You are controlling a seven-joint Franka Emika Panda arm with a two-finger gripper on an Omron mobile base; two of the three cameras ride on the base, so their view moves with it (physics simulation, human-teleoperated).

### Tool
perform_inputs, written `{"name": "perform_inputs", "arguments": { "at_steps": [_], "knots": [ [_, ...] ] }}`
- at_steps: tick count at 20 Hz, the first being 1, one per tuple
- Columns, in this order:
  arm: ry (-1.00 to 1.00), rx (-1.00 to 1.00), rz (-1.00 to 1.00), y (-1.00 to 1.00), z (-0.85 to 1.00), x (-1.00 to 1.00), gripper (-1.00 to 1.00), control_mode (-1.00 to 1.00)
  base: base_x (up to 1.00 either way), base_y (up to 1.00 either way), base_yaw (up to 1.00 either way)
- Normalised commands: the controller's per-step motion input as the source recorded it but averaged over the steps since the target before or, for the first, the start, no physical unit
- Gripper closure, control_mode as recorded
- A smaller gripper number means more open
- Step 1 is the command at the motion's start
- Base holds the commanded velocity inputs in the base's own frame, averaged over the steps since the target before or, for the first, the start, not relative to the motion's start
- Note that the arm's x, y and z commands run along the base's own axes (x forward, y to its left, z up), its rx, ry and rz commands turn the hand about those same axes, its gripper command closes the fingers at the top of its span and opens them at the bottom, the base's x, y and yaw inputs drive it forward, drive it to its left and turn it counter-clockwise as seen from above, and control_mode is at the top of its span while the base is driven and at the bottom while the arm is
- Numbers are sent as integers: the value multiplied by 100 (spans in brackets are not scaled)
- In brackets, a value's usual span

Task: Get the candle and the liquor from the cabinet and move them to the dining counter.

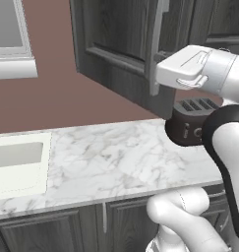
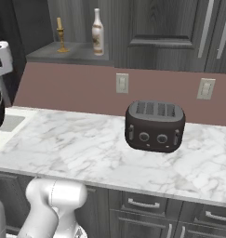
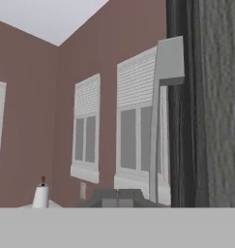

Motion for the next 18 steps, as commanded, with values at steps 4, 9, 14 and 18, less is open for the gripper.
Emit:
{"name": "perform_inputs", "arguments": {
  "at_steps": [4,9,14,18],
  "knots": [
    [0,0,0,38,0,0,100,-100,0,0,0],
    [0,0,0,29,0,0,100,-100,0,0,0],
    [0,0,0,11,0,0,100,-100,0,0,0],
    [0,0,0,0,0,0,100,-100,0,0,0]
  ]
}}
